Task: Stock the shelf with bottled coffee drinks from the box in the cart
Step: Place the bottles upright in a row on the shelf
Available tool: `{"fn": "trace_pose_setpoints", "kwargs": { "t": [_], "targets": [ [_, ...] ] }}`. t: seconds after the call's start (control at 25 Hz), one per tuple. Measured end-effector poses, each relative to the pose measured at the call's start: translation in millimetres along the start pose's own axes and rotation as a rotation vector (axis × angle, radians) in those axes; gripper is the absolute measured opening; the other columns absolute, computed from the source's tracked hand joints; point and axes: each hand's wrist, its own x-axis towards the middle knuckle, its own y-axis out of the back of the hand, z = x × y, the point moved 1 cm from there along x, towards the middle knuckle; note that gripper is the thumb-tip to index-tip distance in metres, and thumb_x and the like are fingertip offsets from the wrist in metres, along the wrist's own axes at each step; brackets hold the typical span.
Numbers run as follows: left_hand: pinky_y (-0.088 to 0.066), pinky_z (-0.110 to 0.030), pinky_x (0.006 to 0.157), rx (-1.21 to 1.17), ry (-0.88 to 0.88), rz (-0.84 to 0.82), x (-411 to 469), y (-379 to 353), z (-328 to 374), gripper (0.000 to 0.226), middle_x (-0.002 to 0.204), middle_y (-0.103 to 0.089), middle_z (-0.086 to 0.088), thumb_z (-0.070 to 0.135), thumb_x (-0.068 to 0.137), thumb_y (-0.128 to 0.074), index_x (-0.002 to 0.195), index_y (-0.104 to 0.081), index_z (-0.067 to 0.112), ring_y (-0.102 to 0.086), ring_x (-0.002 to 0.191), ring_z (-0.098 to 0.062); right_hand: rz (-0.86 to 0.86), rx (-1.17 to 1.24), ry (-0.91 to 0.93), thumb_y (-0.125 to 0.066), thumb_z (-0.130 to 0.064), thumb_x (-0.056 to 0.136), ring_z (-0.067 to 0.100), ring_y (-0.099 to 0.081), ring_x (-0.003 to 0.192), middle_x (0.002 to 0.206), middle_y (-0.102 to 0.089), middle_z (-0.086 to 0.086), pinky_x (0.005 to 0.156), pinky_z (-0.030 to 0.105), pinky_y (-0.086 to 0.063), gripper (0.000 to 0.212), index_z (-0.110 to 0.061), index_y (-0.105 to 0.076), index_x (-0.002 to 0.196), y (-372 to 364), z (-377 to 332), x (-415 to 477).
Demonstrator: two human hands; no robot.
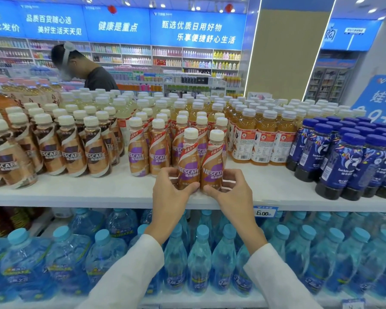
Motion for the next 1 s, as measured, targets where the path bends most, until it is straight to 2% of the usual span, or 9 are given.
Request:
{"fn": "trace_pose_setpoints", "kwargs": {
  "t": [0.16,0.24,0.36,0.48,0.64,0.8,0.92,1.0],
  "targets": [
    [-0.050,-0.031,0.091,0.097,-0.061,0.133,2.6,0.9,-5.8,0.061,0.118,-0.057,0.004,0.041,0.074,-0.089,0.122,-0.056,0.021,-0.055,0.111,-0.014,0.010,-0.006,0.028,-0.093,-0.030,0.068,0.001,-0.067,0.092,0.105,-0.067,-0.015,0.078,0.020,-0.057,0.055,-0.031,-0.053,0.107,-19.8,-4.8,6.8],
    [-0.052,-0.034,0.090,0.110,-0.060,0.149,10.0,3.1,-7.2,0.058,0.114,-0.052,0.004,0.038,0.076,-0.088,0.123,-0.057,0.020,-0.057,0.105,-0.015,-0.002,-0.023,0.042,-0.092,-0.029,0.069,0.005,-0.067,0.093,0.107,-0.066,-0.013,0.082,0.027,-0.058,0.055,-0.030,-0.053,0.108,-29.5,-7.5,13.6],
    [-0.055,-0.038,0.091,0.158,-0.045,0.148,20.1,1.5,-5.2,0.058,0.114,-0.052,0.003,0.035,0.080,-0.086,0.127,-0.056,0.018,-0.060,0.103,-0.016,-0.016,-0.033,0.054,-0.091,-0.028,0.071,0.007,-0.067,0.096,0.109,-0.066,-0.010,0.085,0.029,-0.057,0.057,-0.029,-0.051,0.111,-39.5,-9.7,25.1],
    [-0.055,-0.040,0.093,0.163,-0.030,0.150,24.5,-4.3,-1.7,0.058,0.119,-0.053,0.000,0.032,0.082,-0.085,0.128,-0.053,0.016,-0.059,0.106,-0.018,-0.006,-0.042,0.054,-0.090,-0.028,0.072,0.008,-0.066,0.097,0.110,-0.065,-0.008,0.085,0.028,-0.057,0.056,-0.027,-0.051,0.112,-44.0,-6.9,33.3],
    [-0.052,-0.035,0.090,0.182,-0.046,0.151,28.1,-7.9,-1.2,0.054,0.118,-0.053,-0.001,0.031,0.084,-0.083,0.124,-0.050,0.016,-0.058,0.105,-0.020,0.002,-0.050,0.066,-0.089,-0.027,0.074,0.007,-0.065,0.099,0.110,-0.064,-0.007,0.079,0.018,-0.051,0.054,-0.026,-0.050,0.112,-47.6,-3.2,39.7],
    [-0.052,-0.040,0.092,0.229,-0.056,0.145,30.6,-9.7,-0.4,0.047,0.121,-0.054,-0.005,0.030,0.088,-0.079,0.121,-0.049,0.015,-0.059,0.105,-0.024,0.012,-0.066,0.062,-0.088,-0.026,0.075,0.004,-0.064,0.096,0.109,-0.063,-0.008,0.078,0.016,-0.049,0.054,-0.026,-0.049,0.112,-49.9,-2.4,45.0],
    [-0.044,-0.030,0.083,0.299,-0.085,0.156,29.2,-12.5,-1.2,0.044,0.124,-0.051,-0.006,0.031,0.091,-0.076,0.120,-0.049,0.013,-0.058,0.106,-0.025,0.014,-0.067,0.059,-0.089,-0.027,0.074,0.000,-0.062,0.094,0.107,-0.063,-0.011,0.075,0.014,-0.047,0.053,-0.027,-0.049,0.110,-51.4,-0.5,46.4],
    [-0.041,-0.027,0.082,0.308,-0.082,0.155,30.4,-13.4,-2.0,0.043,0.123,-0.050,-0.006,0.031,0.091,-0.076,0.119,-0.049,0.013,-0.057,0.107,-0.024,0.013,-0.074,0.057,-0.088,-0.027,0.075,0.002,-0.063,0.095,0.108,-0.063,-0.010,0.074,0.013,-0.046,0.053,-0.028,-0.049,0.110,-51.7,0.8,47.6]
  ]
}}
